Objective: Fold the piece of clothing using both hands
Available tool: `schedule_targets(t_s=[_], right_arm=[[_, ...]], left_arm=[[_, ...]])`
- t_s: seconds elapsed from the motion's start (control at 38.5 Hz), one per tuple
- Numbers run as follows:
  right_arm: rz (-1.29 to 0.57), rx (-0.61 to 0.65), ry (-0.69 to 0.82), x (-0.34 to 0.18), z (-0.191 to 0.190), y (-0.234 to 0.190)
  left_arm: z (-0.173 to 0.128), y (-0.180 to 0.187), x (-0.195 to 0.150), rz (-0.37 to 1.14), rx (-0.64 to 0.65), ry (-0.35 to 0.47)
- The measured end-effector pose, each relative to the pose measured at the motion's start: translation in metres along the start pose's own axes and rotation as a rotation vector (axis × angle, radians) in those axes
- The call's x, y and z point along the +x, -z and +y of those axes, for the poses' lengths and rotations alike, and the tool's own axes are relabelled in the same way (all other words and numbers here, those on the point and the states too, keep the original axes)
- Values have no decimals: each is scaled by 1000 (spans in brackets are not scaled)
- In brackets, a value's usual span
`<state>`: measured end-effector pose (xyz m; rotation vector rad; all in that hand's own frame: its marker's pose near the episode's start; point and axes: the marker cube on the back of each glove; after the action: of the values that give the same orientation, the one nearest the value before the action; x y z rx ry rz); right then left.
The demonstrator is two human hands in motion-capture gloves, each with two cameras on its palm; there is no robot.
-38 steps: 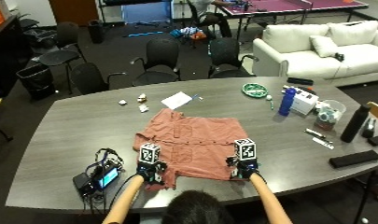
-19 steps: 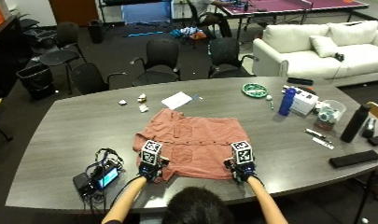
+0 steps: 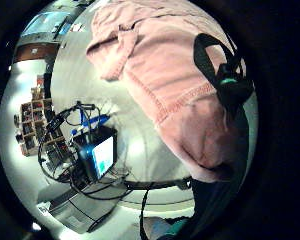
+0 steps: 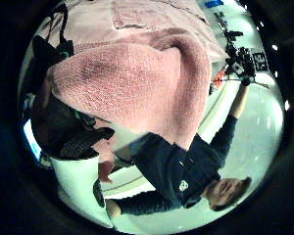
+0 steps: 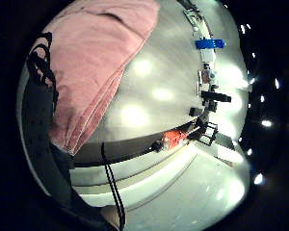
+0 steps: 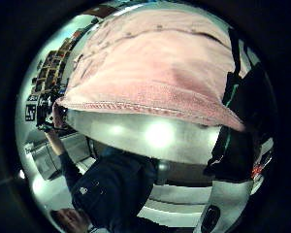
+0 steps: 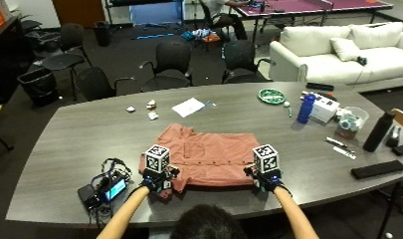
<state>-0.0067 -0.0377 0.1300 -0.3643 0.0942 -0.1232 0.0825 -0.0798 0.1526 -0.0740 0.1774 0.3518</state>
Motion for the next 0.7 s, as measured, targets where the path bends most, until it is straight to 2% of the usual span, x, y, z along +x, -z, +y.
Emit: schedule_targets(t_s=[0.08, 0.16, 0.23, 0.34, 0.39, 0.47, 0.49, 0.62, 0.7], right_arm=[[6, 78, 4, 8, 28, 44], [33, 145, -30, 16, 35, 85], [24, 180, -60, 22, 24, 115], [-20, 181, -102, 31, -18, 138], [-28, 179, -127, 33, -44, 142], [-40, 144, -177, 26, -79, 142], [-49, 117, -197, 23, -89, 140], [-82, 0, -248, 17, -147, 104], [-93, 16, -254, 17, -183, 79]], left_arm=[[28, 41, 10, 59, 6, -59], [37, 80, 11, 126, 15, -73], [24, 109, 1, 141, 41, -27], [-20, 127, -27, 108, 52, 104], [-44, 127, -43, 65, 38, 216], [-78, 115, -67, 19, -31, 434], [-89, 108, -71, 36, -61, 471], [-131, 69, -80, 140, -152, 488], [-152, 40, -90, 69, -156, 492]])
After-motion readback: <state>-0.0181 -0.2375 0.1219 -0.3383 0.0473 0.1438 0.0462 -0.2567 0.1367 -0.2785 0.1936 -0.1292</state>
